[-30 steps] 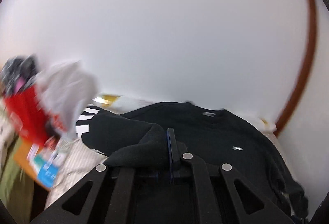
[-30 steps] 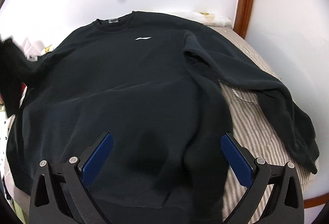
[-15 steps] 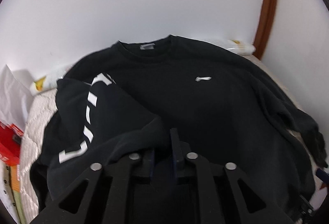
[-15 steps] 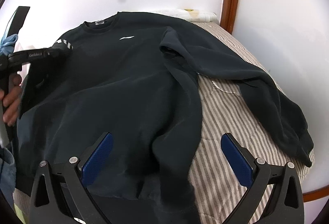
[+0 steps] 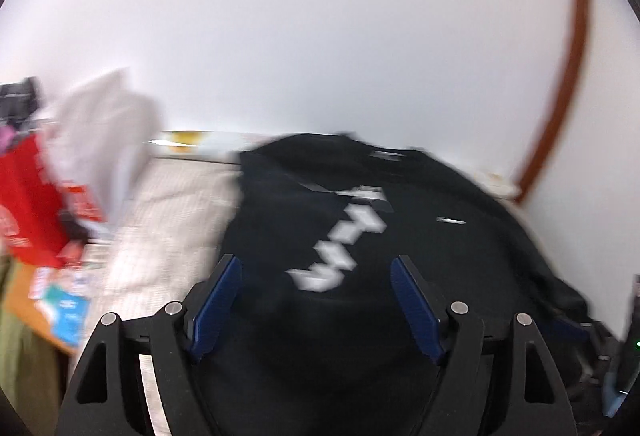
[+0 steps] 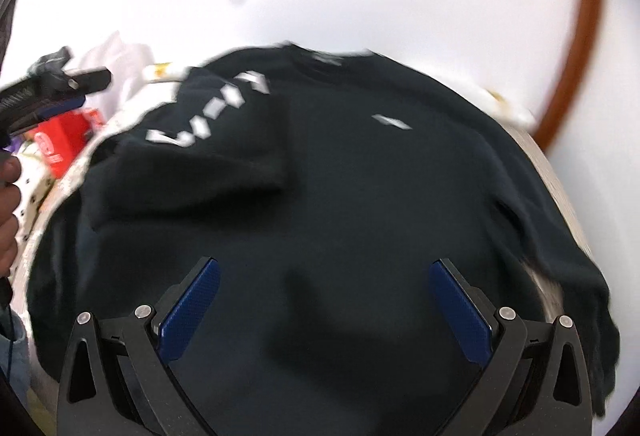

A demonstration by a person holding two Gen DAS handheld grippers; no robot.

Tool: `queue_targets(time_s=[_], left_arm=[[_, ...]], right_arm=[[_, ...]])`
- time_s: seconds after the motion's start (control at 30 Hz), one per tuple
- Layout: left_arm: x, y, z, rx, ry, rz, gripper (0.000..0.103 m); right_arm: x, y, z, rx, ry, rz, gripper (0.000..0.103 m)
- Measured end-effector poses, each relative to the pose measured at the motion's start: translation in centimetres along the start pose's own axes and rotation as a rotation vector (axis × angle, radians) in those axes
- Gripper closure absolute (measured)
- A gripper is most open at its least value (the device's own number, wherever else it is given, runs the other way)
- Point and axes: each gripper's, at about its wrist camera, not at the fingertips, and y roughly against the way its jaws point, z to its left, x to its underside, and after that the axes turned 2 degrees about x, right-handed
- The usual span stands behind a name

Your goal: Fold small clothes

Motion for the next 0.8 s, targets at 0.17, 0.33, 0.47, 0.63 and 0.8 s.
queue_targets(time_s=[0.17, 0.33, 0.47, 0.63, 0.8], left_arm=[[-0.8, -3.1, 3.5, -0.140, 0.015, 0.053, 0.027], [-0.9, -5.0, 4.1, -0.237, -0.071, 0.063, 0.027], [-0.9, -5.5, 7.1, -0.200, 0.029, 0.066, 0.027], [-0.5, -5.3, 10.0, -0.182, 0.135, 0.035, 0.027], [-0.1, -5.5, 10.8, -0.162, 0.170, 0.035, 0.027]], right_arm=[[-2.6, -2.0, 6.4, -0.057, 0.133, -0.013, 0.000], [-3.3, -4.0, 10.5, -0.125, 0.178, -0.002, 0.000], [-3.5, -4.2, 13.5, -0.229, 0.185, -0.008, 0.000], [-3.0, -6.6, 17.3, -0.250, 0.231, 0.036, 0.000], [-2.7, -9.5, 18.0, -0.185, 0.222, 0.096, 0.008]])
